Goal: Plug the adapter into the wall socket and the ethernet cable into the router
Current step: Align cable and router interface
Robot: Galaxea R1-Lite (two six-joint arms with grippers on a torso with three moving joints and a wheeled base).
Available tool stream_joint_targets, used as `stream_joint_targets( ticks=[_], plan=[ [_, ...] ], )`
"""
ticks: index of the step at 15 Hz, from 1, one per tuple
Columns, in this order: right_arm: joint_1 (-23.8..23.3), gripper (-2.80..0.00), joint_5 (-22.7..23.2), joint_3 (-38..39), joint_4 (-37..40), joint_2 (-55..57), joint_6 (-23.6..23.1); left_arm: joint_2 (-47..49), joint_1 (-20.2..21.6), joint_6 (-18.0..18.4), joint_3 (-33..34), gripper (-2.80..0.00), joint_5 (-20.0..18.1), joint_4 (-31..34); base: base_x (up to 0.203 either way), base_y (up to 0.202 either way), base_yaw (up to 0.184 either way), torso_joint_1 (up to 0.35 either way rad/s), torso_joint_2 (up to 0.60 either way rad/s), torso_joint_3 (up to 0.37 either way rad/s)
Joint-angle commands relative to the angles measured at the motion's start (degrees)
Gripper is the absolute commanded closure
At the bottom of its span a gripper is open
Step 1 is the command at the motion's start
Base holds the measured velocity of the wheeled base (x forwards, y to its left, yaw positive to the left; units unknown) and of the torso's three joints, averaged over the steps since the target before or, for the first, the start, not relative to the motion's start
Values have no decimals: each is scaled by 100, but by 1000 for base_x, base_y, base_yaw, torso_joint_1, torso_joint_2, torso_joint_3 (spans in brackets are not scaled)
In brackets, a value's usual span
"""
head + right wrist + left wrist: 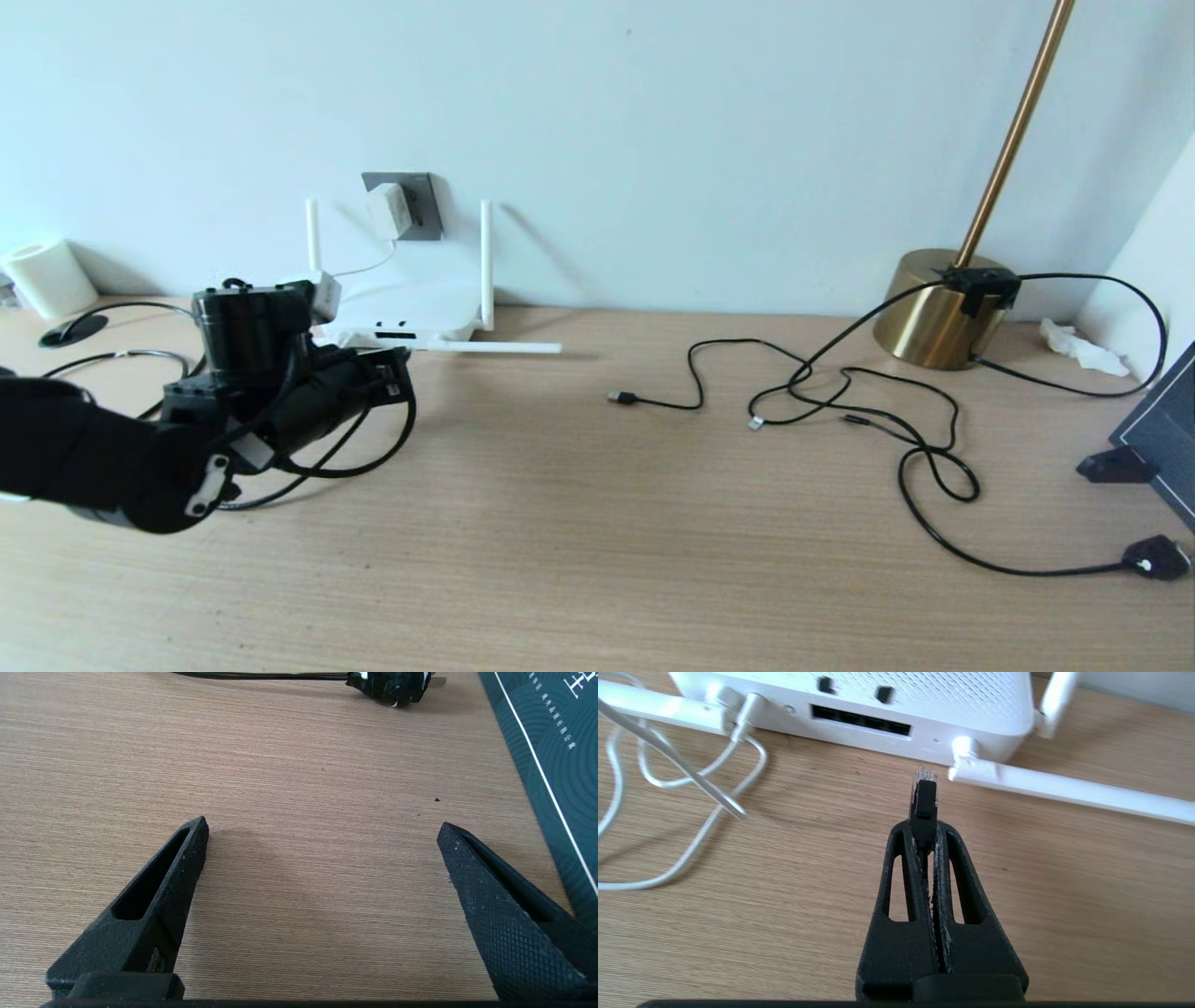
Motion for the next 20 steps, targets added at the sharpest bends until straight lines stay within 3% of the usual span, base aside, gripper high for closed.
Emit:
stream_joint_targets(
  ticks=[1, 5, 15, 17, 20],
  plan=[
    [-3, -280, 3, 62, 15, 36, -2, -42, 2, -16, 93, 0, -8, -25, 0, 0, 0, 0, 0, 0],
    [-3, -280, 3, 62, 6, 36, -2, -151, 2, -16, 232, 0, -204, -17, 0, 0, 0, 0, 0, 0],
    [-3, -280, -15, 62, 6, 36, 112, -389, 15, 19, 317, 0, -80, 174, 0, 0, 0, 0, 0, 0],
    [-3, -280, -32, 62, -2, 36, 173, -429, 20, 23, 143, 0, -5, 469, 0, 0, 0, 0, 0, 0],
    [0, -280, -41, 62, -3, 36, 208, -676, 20, -27, -292, 0, -4, 1608, 0, 0, 0, 0, 0, 0]
  ],
)
